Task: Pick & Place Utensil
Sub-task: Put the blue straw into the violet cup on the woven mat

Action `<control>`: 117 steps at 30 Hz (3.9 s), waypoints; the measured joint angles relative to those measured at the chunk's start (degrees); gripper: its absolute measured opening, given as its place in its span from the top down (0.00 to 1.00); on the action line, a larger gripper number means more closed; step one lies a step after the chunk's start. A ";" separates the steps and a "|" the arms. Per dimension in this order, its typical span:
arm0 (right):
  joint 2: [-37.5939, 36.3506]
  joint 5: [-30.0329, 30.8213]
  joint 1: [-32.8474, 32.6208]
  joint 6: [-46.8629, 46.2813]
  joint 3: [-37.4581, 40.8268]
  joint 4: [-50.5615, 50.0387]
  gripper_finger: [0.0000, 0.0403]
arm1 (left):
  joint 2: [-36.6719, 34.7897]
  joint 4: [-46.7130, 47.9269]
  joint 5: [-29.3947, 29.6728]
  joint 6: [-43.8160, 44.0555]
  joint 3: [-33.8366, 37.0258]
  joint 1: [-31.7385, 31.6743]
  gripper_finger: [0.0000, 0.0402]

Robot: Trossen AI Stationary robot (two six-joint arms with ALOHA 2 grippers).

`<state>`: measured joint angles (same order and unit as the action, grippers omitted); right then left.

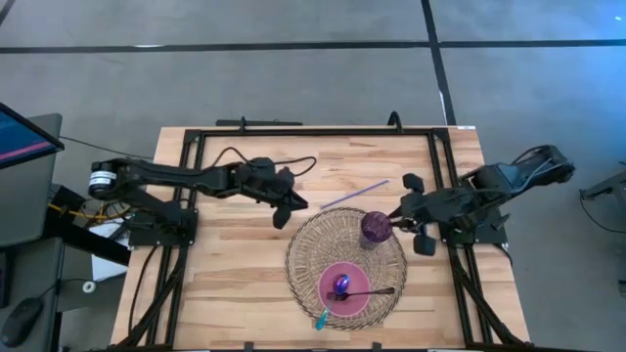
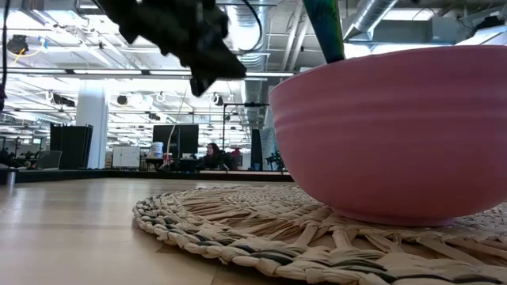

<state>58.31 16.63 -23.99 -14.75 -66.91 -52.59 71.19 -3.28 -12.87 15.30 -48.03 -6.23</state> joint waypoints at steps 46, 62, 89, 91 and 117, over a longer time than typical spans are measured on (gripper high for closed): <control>-6.48 2.97 2.04 12.29 30.10 45.76 0.83 | 34.36 -27.18 9.56 -15.34 -0.07 -3.46 0.68; -6.48 2.97 2.04 11.38 30.10 45.74 0.83 | 34.36 -27.66 10.00 -16.43 -0.02 -5.65 0.98; 16.50 1.37 4.18 26.22 18.04 51.38 0.83 | -9.17 17.24 25.02 -8.25 0.04 3.35 0.99; 19.40 1.36 5.15 29.26 15.36 51.35 0.83 | -12.15 19.97 27.06 -6.49 0.04 4.83 0.99; 35.62 7.94 15.93 34.33 -0.09 38.82 0.51 | -8.93 18.14 29.12 -5.98 0.04 15.44 0.99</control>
<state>93.93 24.57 -8.07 19.59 -67.00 -13.76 62.26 14.86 16.25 9.32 -47.99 9.21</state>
